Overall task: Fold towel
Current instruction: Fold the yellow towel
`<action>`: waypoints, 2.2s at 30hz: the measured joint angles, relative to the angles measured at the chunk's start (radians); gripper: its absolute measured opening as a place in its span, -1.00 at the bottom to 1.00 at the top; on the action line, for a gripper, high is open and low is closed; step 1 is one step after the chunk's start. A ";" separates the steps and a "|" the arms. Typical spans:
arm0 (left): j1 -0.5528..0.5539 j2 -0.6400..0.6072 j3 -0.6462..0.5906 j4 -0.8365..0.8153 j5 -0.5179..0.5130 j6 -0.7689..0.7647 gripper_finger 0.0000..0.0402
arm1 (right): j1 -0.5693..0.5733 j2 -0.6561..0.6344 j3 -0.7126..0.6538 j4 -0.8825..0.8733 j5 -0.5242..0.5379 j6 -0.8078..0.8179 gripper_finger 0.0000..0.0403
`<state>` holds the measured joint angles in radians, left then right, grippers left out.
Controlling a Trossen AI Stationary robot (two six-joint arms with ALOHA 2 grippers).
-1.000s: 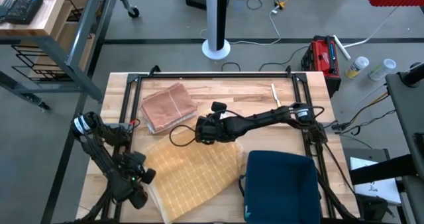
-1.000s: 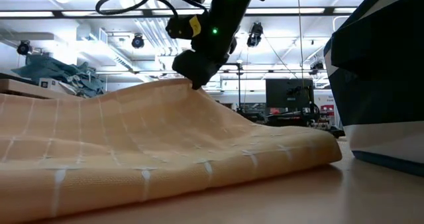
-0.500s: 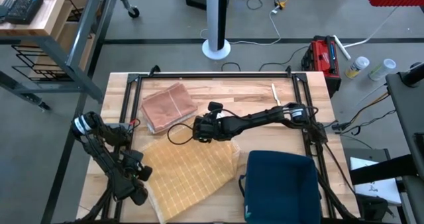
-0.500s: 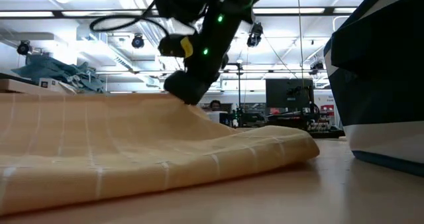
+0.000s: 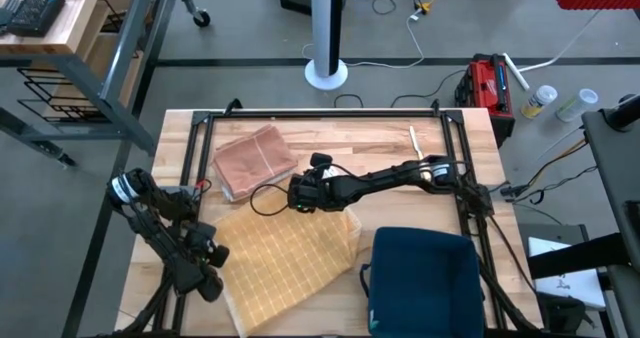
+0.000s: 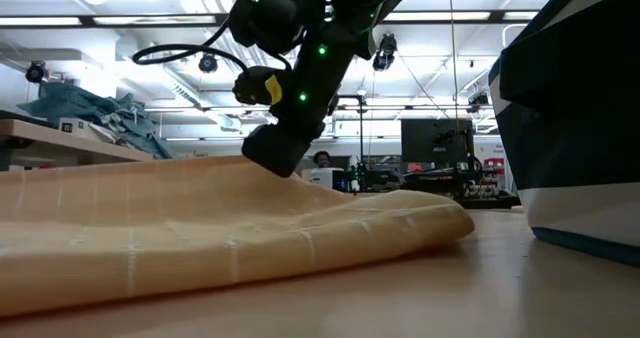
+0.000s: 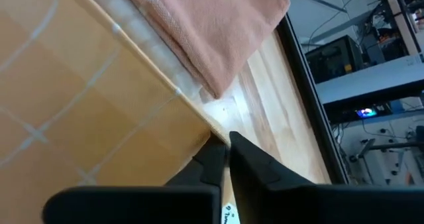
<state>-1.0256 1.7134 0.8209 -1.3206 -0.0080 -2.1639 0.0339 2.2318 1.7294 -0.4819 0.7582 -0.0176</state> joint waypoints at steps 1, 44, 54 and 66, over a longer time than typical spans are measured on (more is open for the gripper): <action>0.000 0.000 -0.007 0.008 0.011 0.000 -1.00 | 0.000 0.000 0.000 0.000 0.000 -0.003 -0.88; 0.106 0.141 0.184 0.309 -0.273 0.054 -0.98 | 0.224 -0.024 -0.066 -0.036 -0.608 0.285 -0.78; 0.097 0.099 0.255 0.121 0.125 0.061 -0.99 | 0.246 -0.062 -0.066 -0.053 -0.495 0.280 -0.91; 0.107 0.076 0.483 0.068 -0.409 0.086 -1.00 | 0.245 -0.177 -0.120 -0.190 -0.487 0.198 -0.91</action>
<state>-0.9185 1.7891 1.3040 -1.2528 -0.4167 -2.0782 0.2790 2.0551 1.6089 -0.6722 0.2713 0.1802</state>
